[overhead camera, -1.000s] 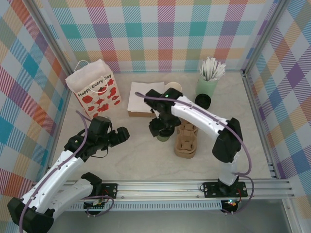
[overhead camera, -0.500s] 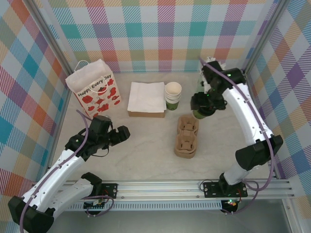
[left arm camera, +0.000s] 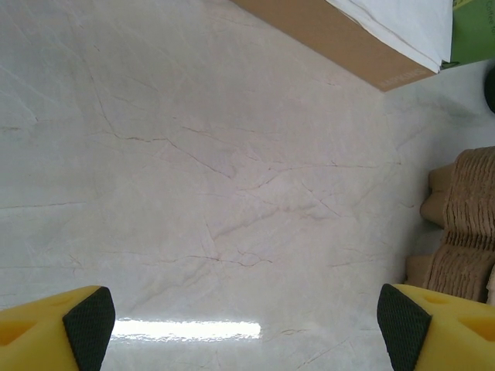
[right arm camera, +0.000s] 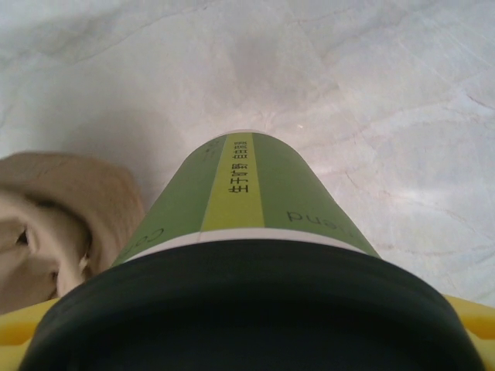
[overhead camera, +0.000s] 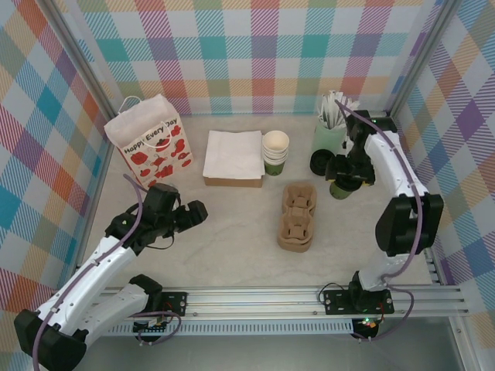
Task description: Pack the takeout coffee
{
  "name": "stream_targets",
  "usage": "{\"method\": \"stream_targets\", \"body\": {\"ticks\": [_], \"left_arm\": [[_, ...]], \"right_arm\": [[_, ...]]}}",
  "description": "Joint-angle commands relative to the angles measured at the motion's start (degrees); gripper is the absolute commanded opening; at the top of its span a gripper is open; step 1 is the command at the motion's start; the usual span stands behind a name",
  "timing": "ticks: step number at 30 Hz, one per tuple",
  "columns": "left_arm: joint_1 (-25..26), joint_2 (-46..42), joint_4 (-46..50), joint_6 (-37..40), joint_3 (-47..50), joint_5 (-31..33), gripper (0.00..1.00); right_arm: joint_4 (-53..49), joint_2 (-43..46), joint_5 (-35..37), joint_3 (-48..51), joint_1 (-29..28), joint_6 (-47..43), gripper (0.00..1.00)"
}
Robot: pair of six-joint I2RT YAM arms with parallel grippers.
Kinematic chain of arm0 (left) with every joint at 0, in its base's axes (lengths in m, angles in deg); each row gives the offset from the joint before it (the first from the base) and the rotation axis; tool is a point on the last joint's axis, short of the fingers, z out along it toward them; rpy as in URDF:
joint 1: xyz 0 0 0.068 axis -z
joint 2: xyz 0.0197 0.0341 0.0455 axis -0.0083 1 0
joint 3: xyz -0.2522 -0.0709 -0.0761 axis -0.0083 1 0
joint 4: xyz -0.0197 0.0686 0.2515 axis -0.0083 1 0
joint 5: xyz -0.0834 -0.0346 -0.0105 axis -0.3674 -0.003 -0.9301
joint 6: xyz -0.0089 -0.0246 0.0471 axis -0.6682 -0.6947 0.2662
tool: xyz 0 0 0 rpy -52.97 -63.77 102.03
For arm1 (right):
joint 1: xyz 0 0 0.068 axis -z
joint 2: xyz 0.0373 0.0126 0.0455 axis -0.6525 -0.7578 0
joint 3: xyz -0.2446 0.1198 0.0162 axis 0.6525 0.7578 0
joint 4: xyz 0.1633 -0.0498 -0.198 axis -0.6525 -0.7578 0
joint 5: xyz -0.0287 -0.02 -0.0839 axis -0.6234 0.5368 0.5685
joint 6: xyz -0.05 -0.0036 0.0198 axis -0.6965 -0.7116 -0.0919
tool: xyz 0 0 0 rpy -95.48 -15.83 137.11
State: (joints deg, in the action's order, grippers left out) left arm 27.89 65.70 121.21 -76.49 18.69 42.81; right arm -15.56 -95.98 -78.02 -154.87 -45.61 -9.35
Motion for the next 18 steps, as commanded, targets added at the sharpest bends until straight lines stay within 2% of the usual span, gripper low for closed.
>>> {"method": "stream_targets", "body": {"ticks": [1, 8, 18], "left_arm": [[-0.9, -0.1, 0.0, 0.1, -1.0, 0.5, 0.9], [-0.9, -1.0, 0.2, -0.3, -0.5, 0.5, 0.9], [-1.0, -1.4, 0.3, -0.4, -0.3, 0.5, 0.9]], "right_arm": [[3.8, -3.0, -0.4, 0.0, 0.4, -0.4, 0.78], [5.1, -8.2, -0.5, -1.0, 0.4, -0.2, 0.78], [6.1, -11.0, -1.5, 0.7, 0.4, -0.6, 0.8]]}}
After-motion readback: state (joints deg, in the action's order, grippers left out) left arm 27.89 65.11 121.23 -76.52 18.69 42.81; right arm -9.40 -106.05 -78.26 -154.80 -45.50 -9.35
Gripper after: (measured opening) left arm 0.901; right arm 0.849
